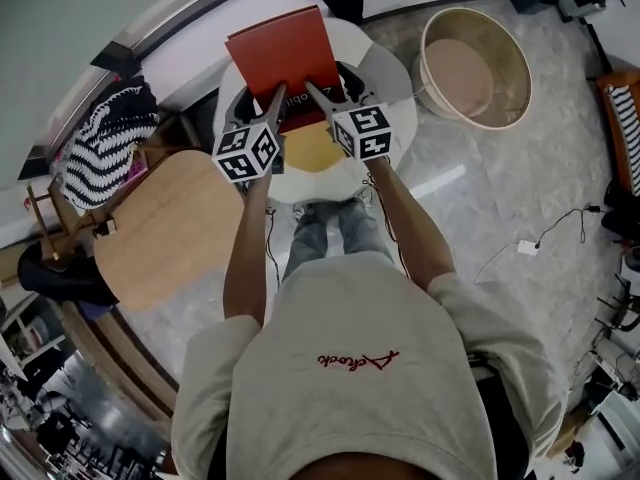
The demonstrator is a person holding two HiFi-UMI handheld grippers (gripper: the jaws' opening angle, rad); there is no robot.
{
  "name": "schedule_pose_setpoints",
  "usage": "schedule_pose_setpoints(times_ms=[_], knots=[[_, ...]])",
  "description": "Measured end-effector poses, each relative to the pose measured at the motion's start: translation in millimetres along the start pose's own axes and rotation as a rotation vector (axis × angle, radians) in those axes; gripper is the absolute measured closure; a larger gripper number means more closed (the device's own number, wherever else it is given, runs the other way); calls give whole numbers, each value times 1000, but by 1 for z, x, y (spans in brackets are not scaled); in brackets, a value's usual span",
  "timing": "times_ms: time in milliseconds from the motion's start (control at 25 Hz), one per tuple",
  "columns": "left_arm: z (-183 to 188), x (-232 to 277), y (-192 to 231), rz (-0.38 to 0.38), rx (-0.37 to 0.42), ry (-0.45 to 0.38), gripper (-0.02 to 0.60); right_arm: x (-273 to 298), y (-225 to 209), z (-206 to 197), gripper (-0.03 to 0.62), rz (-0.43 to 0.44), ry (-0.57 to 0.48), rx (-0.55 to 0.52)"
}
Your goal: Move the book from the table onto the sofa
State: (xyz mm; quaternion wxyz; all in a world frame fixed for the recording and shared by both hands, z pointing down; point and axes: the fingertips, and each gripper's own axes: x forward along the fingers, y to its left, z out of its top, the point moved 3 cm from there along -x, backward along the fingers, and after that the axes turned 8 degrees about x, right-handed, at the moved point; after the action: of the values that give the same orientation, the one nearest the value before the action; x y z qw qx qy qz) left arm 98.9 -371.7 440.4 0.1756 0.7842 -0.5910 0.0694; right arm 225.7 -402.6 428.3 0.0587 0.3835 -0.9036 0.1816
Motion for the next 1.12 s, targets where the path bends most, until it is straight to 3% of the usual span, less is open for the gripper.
schedule_pose_setpoints(times_ms=[480,1120], knots=[[-80,24,-4,-2,-63,116,327,1,-31,-80,327,-35,106,86],[-256,34,-22,0,-186,324,327,-22,-67,-250,327,-77,327,200]])
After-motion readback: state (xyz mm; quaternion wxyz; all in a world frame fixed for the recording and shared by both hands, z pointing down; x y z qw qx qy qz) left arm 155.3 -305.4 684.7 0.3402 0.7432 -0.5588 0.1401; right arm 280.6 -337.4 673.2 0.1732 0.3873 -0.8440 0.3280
